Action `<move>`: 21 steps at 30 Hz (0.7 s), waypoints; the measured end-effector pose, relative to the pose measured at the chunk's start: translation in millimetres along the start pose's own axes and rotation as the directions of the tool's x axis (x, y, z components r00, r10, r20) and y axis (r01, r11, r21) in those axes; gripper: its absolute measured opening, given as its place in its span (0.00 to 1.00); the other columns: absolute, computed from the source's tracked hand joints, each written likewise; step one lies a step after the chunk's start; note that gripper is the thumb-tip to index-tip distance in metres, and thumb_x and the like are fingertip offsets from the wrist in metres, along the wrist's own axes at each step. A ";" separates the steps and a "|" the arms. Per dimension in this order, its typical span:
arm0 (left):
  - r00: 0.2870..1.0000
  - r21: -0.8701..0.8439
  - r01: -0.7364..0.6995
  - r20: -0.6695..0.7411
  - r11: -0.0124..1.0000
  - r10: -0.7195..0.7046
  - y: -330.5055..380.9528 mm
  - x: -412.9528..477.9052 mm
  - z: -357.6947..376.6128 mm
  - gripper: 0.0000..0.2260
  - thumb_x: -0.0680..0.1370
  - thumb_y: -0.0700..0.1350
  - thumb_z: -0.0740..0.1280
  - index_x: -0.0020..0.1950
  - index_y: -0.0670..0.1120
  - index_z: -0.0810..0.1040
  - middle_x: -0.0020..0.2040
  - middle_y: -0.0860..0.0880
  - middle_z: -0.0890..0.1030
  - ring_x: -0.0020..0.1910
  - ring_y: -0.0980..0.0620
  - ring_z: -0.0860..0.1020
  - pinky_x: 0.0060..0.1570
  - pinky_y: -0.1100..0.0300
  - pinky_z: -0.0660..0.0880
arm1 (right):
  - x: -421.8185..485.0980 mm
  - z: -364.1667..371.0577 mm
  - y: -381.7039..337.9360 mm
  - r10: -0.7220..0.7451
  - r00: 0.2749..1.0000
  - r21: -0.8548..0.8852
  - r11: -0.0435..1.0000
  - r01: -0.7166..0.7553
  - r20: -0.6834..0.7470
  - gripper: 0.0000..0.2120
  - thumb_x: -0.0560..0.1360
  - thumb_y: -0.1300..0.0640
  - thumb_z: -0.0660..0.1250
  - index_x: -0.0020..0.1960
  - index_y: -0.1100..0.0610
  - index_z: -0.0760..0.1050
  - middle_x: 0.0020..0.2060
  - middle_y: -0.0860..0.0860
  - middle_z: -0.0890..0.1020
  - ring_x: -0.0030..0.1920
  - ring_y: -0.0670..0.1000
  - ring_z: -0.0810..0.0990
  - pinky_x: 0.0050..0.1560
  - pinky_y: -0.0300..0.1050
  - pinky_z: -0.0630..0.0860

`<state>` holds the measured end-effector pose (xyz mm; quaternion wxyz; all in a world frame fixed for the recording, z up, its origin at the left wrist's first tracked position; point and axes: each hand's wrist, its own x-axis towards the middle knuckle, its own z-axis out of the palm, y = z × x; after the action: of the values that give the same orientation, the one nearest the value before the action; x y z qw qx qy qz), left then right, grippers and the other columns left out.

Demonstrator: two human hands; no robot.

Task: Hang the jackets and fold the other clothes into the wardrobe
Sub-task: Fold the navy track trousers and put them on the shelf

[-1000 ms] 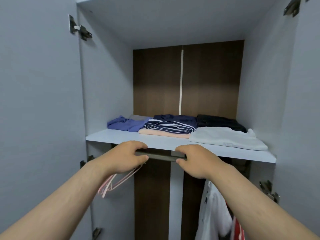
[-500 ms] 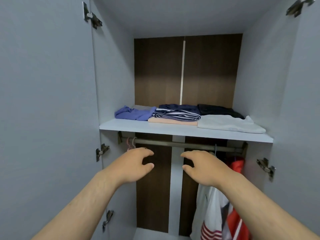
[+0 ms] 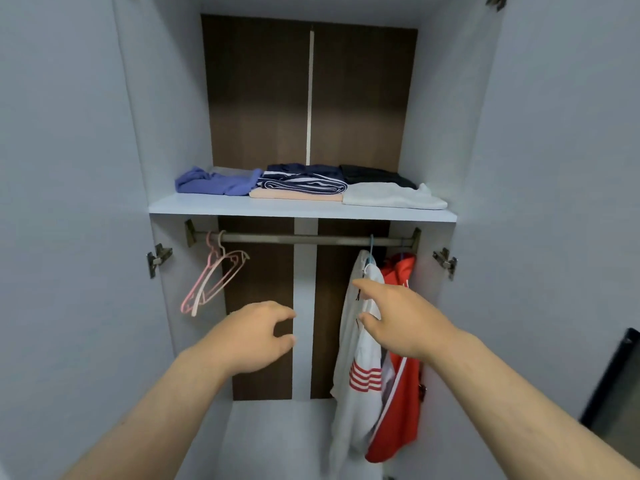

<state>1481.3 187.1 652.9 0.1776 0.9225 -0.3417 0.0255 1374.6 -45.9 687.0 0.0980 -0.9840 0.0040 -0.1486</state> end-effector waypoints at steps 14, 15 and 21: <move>0.996 -0.102 -0.078 0.040 0.992 0.082 185.1 -19.8 65.4 0.22 0.75 0.61 0.65 0.69 0.64 0.70 0.68 0.63 0.73 0.61 0.60 0.75 0.50 0.70 0.68 | -172.3 -95.2 119.6 -0.092 0.755 -0.179 0.983 -0.035 -0.650 0.21 0.68 0.67 0.73 0.60 0.61 0.78 0.56 0.55 0.80 0.56 0.58 0.80 0.54 0.52 0.80; 0.995 -0.102 -0.088 0.044 0.991 0.093 197.9 -20.2 69.4 0.22 0.74 0.62 0.65 0.68 0.64 0.70 0.67 0.64 0.74 0.58 0.61 0.75 0.48 0.71 0.67 | -180.9 -101.5 129.6 -0.070 0.706 -0.173 0.982 -0.075 -0.704 0.21 0.68 0.66 0.74 0.60 0.62 0.78 0.56 0.57 0.80 0.56 0.59 0.79 0.55 0.54 0.79; 0.997 -0.027 -0.070 0.038 0.997 0.071 226.5 -24.7 75.2 0.22 0.74 0.61 0.65 0.69 0.64 0.70 0.67 0.62 0.74 0.62 0.59 0.76 0.54 0.66 0.71 | -186.8 -124.1 156.8 0.557 0.752 0.493 0.793 -0.357 -0.352 0.35 0.78 0.47 0.67 0.78 0.57 0.56 0.75 0.54 0.65 0.74 0.56 0.64 0.72 0.51 0.63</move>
<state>1311.9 17.2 648.6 0.1817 0.9079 -0.3775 0.0096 1162.9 -216.6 718.3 0.3245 -0.8416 0.2439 -0.3563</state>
